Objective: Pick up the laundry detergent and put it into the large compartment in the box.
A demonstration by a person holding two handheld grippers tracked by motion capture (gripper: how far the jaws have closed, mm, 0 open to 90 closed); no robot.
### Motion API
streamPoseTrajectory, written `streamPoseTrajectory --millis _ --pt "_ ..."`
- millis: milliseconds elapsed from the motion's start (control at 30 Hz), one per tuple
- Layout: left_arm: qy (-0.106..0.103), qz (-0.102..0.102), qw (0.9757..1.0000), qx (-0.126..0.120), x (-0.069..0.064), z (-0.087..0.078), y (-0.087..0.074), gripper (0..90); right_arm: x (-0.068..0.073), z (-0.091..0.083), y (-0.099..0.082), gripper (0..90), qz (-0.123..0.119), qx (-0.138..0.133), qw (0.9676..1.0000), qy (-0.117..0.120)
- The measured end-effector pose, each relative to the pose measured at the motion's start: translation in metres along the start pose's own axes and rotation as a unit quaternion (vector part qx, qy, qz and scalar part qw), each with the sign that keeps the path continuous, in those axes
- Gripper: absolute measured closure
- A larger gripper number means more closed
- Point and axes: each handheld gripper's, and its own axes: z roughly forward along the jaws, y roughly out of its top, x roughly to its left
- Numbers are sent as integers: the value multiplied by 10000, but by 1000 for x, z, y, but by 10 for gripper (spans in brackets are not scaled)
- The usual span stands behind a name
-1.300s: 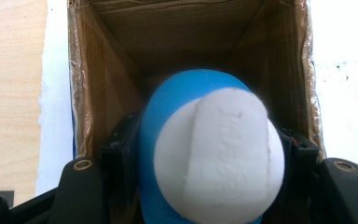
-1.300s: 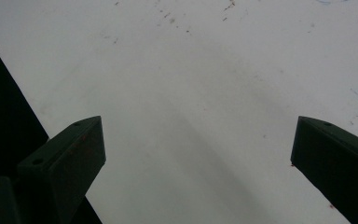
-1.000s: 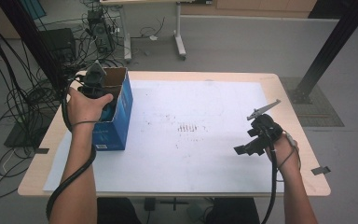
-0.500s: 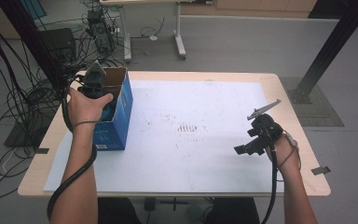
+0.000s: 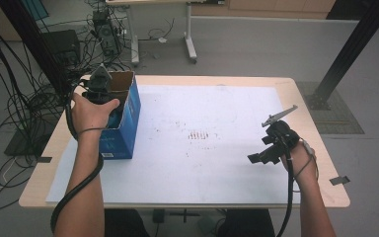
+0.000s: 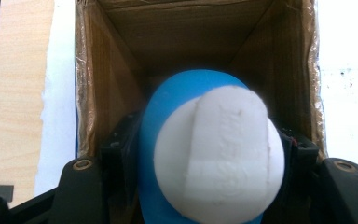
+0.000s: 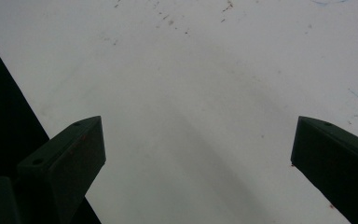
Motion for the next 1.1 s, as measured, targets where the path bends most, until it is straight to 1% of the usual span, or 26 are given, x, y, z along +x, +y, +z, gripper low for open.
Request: streamPoseTrajectory --millis 300,467,500,667,767,800,867,1033,1100 --pt "-6 -18 10000 7 1 0 0 373 -1 0 0 28 4 5 10000 -10" --pt "15 -75 10000 -56 1 -2 0 366 -1 1 0 28 1 -7 10000 -9" --pt "-2 -81 9999 -65 1 -2 0 351 -1 1 0 28 -6 3 10000 -15" --pt "23 -93 9999 -65 1 -4 0 348 -1 0 -1 28 4 -15 10000 -15" --pt "4 -93 9999 -62 -1 -7 0 349 -1 0 -1 28 5 -9 10000 -17" --pt "15 -55 10000 -81 -1 -9 0 347 -1 0 -1 28 1 -24 10000 -14" --pt "56 -51 9999 -92 -2 -12 0 349 -1 0 -1 28 6 -18 10000 -10" --pt "105 -37 9998 -192 -2 -22 2 345 0 -1 0 28 -13 -28 10000 -17" --pt "81 -20 9997 -225 -3 -27 2 342 0 -1 0 28 -21 -35 10000 -22"
